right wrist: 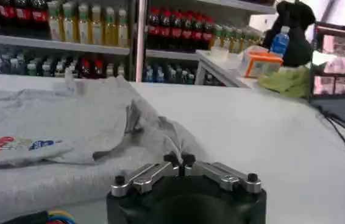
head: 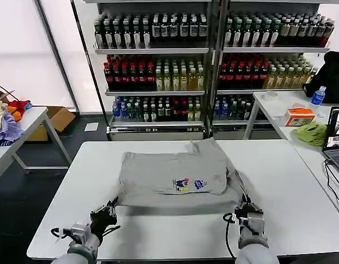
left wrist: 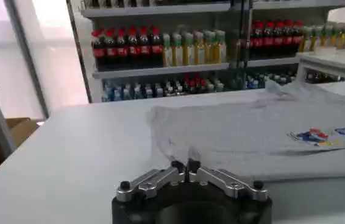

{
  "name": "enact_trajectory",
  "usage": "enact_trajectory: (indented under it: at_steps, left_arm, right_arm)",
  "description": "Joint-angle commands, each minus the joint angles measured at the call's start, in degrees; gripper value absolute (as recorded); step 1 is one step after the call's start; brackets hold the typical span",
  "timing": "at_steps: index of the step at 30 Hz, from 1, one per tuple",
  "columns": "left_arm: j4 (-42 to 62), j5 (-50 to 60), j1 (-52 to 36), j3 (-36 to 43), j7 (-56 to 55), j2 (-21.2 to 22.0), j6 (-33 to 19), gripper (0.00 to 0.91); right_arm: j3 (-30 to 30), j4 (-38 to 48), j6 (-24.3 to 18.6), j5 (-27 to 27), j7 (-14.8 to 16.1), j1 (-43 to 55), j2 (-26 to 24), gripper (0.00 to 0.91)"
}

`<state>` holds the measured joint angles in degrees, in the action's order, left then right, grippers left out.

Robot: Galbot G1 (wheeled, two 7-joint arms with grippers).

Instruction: Fold and organize the clothes.

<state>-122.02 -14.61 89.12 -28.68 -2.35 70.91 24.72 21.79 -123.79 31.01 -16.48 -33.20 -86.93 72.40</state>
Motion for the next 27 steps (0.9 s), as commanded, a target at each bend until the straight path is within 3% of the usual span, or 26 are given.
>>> enact_trajectory:
  at_steps: [1, 12, 13, 14, 15, 16, 27]
  left_arm:
    - [-8.1, 3.5, 15.5, -1.1, -0.4, 1.4, -2.0, 0.000]
    - [-7.3, 7.7, 19.5, 0.8, 0.0, 3.0, -3.4, 0.000]
    - [-7.2, 7.8, 19.6, 0.9, 0.0, 3.0, -3.4, 0.000]
    - [-7.0, 8.0, 19.7, 0.9, 0.0, 3.0, -3.5, 0.010]
    - [-6.9, 8.2, 19.8, 1.0, 0.0, 3.1, -3.5, 0.292]
    - [-6.7, 8.5, 19.9, 1.0, 0.0, 3.1, -3.5, 0.907]
    - [-9.3, 10.1, 19.0, 1.0, 0.7, 4.4, -3.5, 0.907]
  right_arm:
    - [1.7, -4.4, -1.6, 0.1, -0.6, -10.1, -0.7, 0.000]
    - [1.8, -5.1, -3.3, 0.0, -1.7, -14.4, -2.9, 0.000]
    - [1.7, -4.9, -3.4, 0.0, -1.6, -14.4, -3.1, 0.312]
    - [1.6, -4.6, -3.5, 0.0, -1.7, -14.3, -3.1, 0.544]
    - [1.5, -4.3, -3.4, 0.0, -1.8, -14.1, -3.1, 0.907]
    - [1.2, -4.0, -3.4, 0.2, -1.8, -14.0, -3.1, 0.907]
    - [1.2, -5.0, -5.2, 3.1, -1.0, -14.3, -2.7, 0.907]
